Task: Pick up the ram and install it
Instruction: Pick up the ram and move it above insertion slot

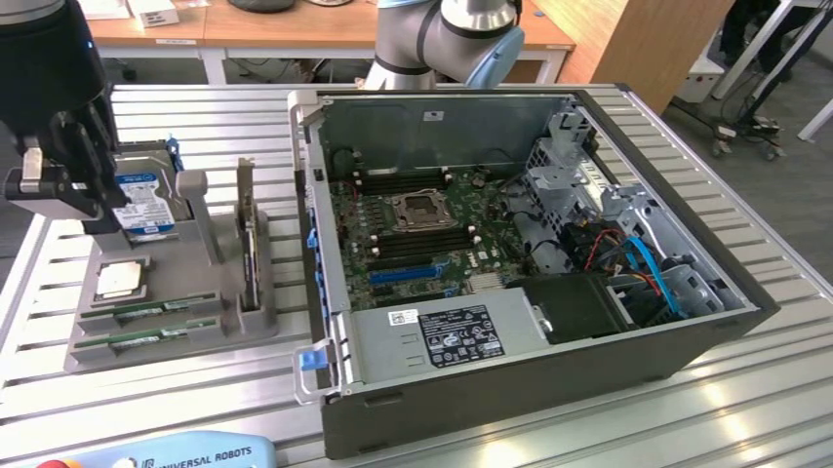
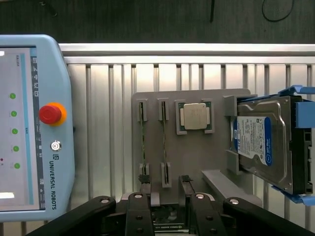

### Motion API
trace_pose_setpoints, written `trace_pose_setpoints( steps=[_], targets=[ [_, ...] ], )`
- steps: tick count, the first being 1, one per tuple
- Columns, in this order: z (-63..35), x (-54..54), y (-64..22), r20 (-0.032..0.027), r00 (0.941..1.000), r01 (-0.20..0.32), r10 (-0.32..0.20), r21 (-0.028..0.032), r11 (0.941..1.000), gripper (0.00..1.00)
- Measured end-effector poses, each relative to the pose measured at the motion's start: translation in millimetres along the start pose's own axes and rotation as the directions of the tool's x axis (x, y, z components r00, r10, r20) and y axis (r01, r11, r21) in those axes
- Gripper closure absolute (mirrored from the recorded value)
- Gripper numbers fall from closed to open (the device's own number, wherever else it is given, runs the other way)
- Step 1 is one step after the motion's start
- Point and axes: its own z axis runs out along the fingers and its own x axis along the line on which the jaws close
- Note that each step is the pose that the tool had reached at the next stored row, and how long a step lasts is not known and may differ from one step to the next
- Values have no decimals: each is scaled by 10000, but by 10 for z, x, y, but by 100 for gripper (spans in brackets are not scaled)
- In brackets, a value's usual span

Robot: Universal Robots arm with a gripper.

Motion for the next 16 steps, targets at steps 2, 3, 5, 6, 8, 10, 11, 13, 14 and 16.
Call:
trace_pose_setpoints(
  steps=[2, 3, 5, 6, 8, 10, 11, 13, 14, 16],
  targets=[
    [17, 0, 0, 0, 10000, -1, 1, 0, 10000, 64],
    [24, 0, -1, 0, 10000, 0, 0, -1, 10000, 64],
    [44, 1, -2, 1, 10000, 0, 0, 0, 10000, 64],
    [54, 1, -2, 0, 10000, 0, 0, 0, 10000, 64],
    [75, 1, -3, 0, 10000, 0, 0, -1, 10000, 64],
    [96, 1, -4, 0, 10000, 0, 0, 0, 10000, 64],
    [107, 1, -4, 0, 10000, 0, 0, -1, 10000, 64],
    [129, 2, -5, 0, 10000, 0, 0, 0, 10000, 64],
    [140, 2, -6, 0, 10000, 0, 0, -1, 10000, 64],
    [163, 2, -7, 0, 10000, 0, 0, 0, 10000, 64]
  ],
)
